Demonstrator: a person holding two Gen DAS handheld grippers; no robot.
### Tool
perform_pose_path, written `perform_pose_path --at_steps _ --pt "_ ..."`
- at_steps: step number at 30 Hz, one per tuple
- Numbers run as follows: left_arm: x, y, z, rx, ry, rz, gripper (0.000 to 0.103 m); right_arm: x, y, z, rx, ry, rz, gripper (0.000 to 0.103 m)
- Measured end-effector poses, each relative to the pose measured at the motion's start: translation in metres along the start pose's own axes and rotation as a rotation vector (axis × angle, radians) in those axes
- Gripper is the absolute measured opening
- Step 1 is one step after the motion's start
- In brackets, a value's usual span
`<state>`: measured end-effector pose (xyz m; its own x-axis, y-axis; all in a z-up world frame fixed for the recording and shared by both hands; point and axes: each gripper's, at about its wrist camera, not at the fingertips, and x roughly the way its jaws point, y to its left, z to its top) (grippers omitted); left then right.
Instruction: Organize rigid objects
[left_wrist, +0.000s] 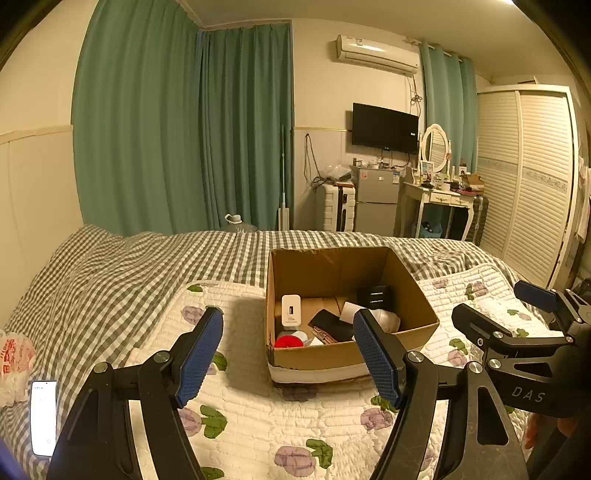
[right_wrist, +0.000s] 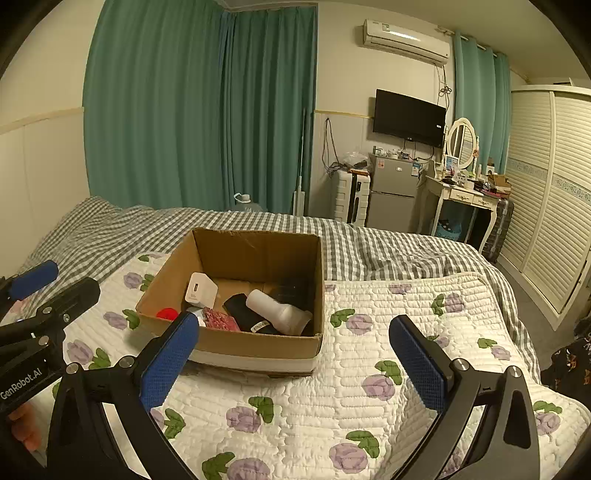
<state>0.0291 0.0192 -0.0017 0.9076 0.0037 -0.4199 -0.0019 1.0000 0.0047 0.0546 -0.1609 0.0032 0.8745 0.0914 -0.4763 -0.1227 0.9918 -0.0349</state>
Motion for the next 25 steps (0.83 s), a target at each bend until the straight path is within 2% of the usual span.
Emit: perform_pose_path --at_steps 25 --pt "0.0006 0.0036 -0.0024 -0.021 0.009 0.009 0.076 0.0051 -0.0046 -0.0057 -0.004 0.034 -0.008 0.103"
